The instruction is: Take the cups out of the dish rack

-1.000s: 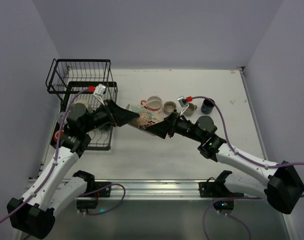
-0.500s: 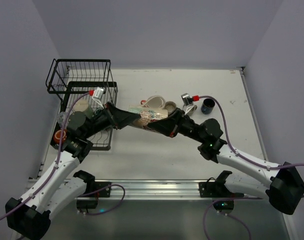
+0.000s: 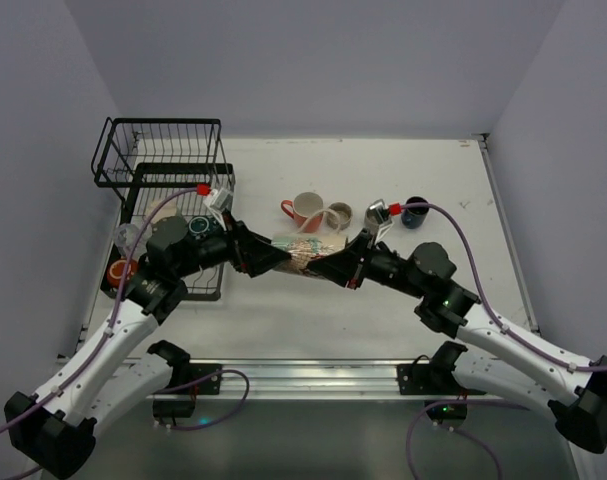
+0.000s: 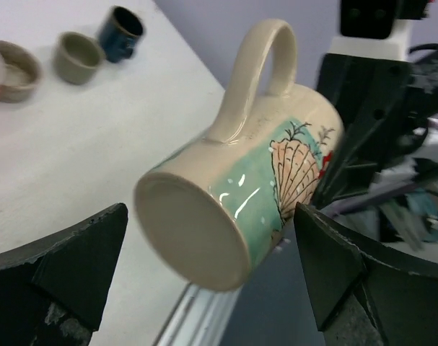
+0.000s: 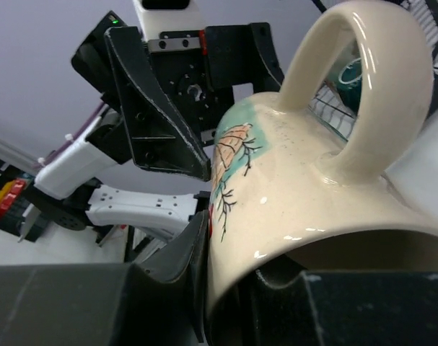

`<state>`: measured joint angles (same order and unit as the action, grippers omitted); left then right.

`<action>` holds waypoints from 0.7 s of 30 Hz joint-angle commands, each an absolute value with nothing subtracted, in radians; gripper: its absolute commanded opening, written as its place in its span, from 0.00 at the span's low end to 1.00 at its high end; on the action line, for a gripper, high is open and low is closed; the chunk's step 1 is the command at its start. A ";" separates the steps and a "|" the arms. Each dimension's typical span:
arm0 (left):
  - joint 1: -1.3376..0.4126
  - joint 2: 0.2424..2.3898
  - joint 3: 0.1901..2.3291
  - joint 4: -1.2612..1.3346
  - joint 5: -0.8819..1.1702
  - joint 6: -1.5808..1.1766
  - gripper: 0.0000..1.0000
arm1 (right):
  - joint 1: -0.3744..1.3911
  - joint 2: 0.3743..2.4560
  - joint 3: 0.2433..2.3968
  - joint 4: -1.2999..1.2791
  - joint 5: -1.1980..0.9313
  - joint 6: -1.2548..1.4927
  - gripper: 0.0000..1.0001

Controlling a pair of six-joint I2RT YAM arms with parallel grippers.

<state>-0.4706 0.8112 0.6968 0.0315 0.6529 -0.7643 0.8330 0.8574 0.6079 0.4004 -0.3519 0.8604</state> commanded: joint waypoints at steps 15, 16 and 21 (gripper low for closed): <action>-0.437 0.586 0.738 -0.433 0.081 -0.282 1.00 | 0.560 0.886 0.969 -0.481 -0.025 0.502 0.00; -0.437 0.572 0.723 -0.417 0.065 -0.294 1.00 | 0.546 0.935 0.988 -0.552 0.004 0.477 0.00; -0.437 0.523 0.664 -0.379 0.084 -0.293 1.00 | 0.465 1.112 1.090 -0.693 0.198 0.414 0.00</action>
<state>-0.4404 0.5316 0.6746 -0.3904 0.1131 -0.3252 0.4988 1.0515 0.9932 -0.6041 0.0647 0.4965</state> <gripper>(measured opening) 1.000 0.193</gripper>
